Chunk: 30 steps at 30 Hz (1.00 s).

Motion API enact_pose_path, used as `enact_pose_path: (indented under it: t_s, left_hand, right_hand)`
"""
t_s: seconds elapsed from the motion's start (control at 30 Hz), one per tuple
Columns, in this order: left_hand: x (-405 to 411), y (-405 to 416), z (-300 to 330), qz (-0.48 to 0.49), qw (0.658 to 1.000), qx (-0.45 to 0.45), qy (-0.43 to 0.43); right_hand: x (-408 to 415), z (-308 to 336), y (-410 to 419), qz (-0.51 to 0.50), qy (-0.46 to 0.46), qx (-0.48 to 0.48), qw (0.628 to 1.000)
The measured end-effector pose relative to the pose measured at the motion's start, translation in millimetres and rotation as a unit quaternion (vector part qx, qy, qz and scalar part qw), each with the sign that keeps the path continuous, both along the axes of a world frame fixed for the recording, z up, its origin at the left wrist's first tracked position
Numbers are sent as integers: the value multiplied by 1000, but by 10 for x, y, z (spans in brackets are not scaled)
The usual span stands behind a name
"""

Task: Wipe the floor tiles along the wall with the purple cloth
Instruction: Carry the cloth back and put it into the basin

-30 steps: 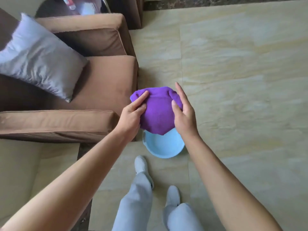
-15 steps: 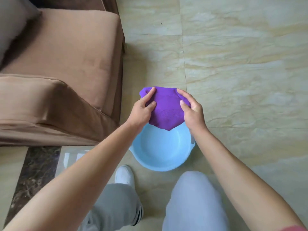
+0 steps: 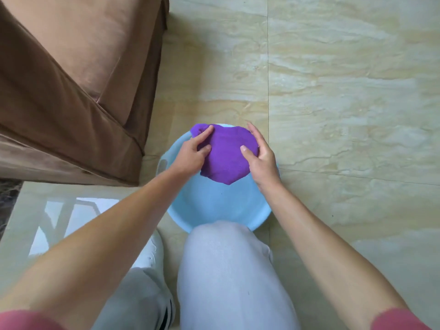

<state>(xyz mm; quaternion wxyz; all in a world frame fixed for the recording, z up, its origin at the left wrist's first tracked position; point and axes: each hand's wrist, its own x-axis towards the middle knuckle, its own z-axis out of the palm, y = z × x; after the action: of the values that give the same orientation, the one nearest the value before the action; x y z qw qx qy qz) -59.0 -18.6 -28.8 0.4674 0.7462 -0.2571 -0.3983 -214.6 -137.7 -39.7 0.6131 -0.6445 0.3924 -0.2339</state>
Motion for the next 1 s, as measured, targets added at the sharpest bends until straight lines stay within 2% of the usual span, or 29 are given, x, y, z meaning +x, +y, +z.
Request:
enact_pose_path:
  t_s: [0.1, 0.43, 0.8, 1.0]
  left_hand:
    - [-93, 162, -241, -4, 1000, 28, 12]
    - [-70, 193, -916, -54, 992, 112, -5]
    - [-118, 85, -1337, -92, 980, 173, -32]
    - [-46, 98, -1420, -39, 986, 158, 48]
  right_hand:
    - [-73, -241, 159, 10, 40, -12, 999]
    - [-46, -928, 398, -62, 154, 54, 985]
    - [-61, -1202, 296, -90, 203, 73, 972]
    - [-35, -1287, 353, -105, 211, 75, 969]
